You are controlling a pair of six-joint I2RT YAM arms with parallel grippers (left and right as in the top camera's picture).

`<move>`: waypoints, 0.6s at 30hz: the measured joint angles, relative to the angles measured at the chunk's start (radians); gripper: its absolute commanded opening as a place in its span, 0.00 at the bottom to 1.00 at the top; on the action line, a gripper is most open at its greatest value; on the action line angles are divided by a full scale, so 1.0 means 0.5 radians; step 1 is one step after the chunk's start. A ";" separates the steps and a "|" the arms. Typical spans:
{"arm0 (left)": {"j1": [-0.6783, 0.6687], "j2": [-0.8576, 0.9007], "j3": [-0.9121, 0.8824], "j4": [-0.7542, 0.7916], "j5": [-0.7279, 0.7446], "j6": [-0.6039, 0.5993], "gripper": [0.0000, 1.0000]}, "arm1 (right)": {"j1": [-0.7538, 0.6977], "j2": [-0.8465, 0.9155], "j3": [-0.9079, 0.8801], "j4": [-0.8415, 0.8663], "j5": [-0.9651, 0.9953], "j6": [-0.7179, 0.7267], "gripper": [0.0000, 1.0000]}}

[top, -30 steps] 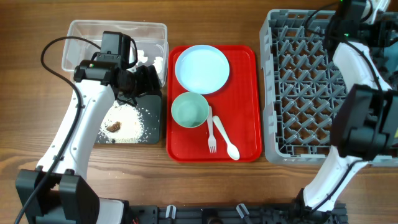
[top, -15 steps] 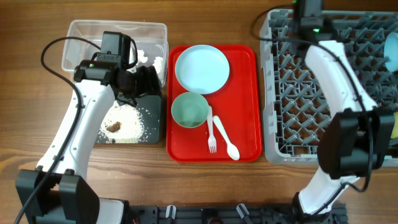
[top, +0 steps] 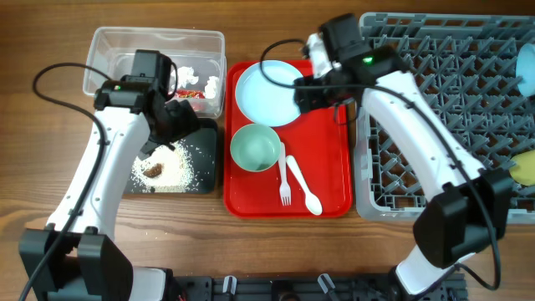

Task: Sort waste into correct bins and load items into the dishwasher rack
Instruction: 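Reach the right gripper to the green bowl and grasp its rim, then carry the green bowl with the right gripper into the dish rack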

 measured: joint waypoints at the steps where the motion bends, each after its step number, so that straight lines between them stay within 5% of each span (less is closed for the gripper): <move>1: 0.021 0.000 0.000 0.000 -0.017 -0.028 0.96 | 0.036 0.016 0.000 -0.018 -0.020 0.017 0.72; 5: 0.066 0.000 0.000 0.000 -0.049 -0.079 0.99 | 0.161 0.142 0.000 -0.079 -0.071 0.086 0.70; 14: 0.085 0.000 0.000 0.001 -0.070 -0.101 1.00 | 0.339 0.455 -0.001 -0.102 -0.089 0.282 0.49; 18: 0.085 0.000 0.000 0.001 -0.069 -0.101 1.00 | 0.356 0.524 -0.001 -0.095 -0.049 0.379 0.27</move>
